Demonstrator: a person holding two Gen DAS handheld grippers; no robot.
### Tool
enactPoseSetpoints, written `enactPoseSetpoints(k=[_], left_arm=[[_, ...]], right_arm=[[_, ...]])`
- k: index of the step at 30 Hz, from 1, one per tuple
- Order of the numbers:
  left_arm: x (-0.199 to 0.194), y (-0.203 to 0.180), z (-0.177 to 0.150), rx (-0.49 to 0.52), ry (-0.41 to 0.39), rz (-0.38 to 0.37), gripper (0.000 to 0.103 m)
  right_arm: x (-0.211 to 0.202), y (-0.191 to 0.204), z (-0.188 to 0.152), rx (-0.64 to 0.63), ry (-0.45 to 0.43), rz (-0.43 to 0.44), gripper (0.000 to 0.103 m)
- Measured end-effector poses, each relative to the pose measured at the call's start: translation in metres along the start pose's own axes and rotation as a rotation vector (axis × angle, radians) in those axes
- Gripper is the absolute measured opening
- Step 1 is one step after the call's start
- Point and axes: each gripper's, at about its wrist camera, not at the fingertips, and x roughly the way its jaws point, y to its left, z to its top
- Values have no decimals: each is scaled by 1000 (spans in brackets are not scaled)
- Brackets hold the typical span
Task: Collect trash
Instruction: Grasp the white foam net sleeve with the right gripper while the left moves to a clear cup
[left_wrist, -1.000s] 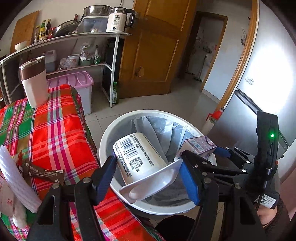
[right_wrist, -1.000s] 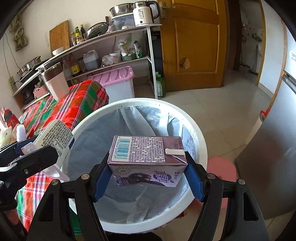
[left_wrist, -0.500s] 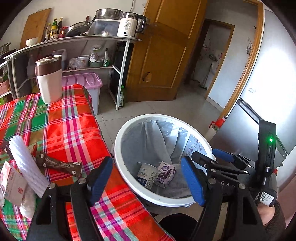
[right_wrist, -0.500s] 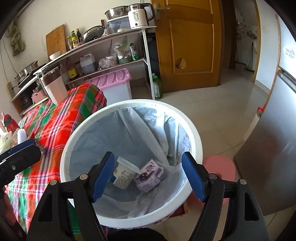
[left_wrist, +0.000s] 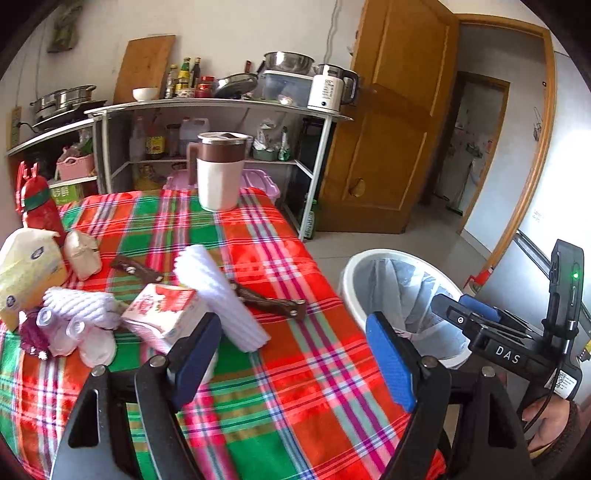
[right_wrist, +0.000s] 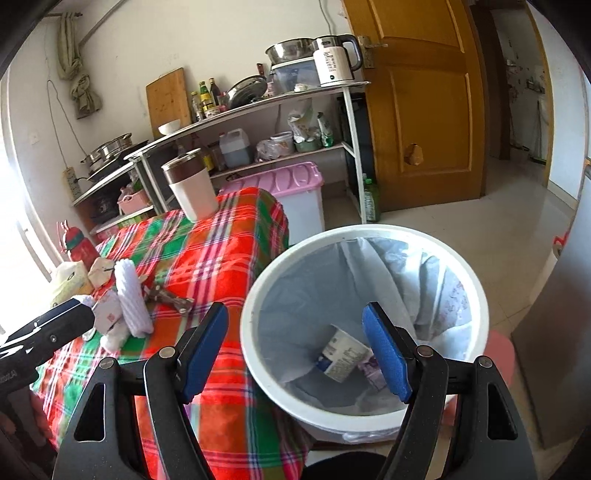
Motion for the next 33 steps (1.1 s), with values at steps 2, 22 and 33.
enactPoseSetpoints(k=[2, 22, 33], left_arm=[[-8, 17, -3, -23, -4, 34, 83], [-10, 118, -29, -197, 67, 131, 83], [-3, 156, -31, -237, 73, 217, 83]], right_arm=[[4, 13, -2, -20, 7, 25, 75], [65, 129, -7, -252, 100, 222, 75], [94, 150, -12, -320, 174, 236, 56]])
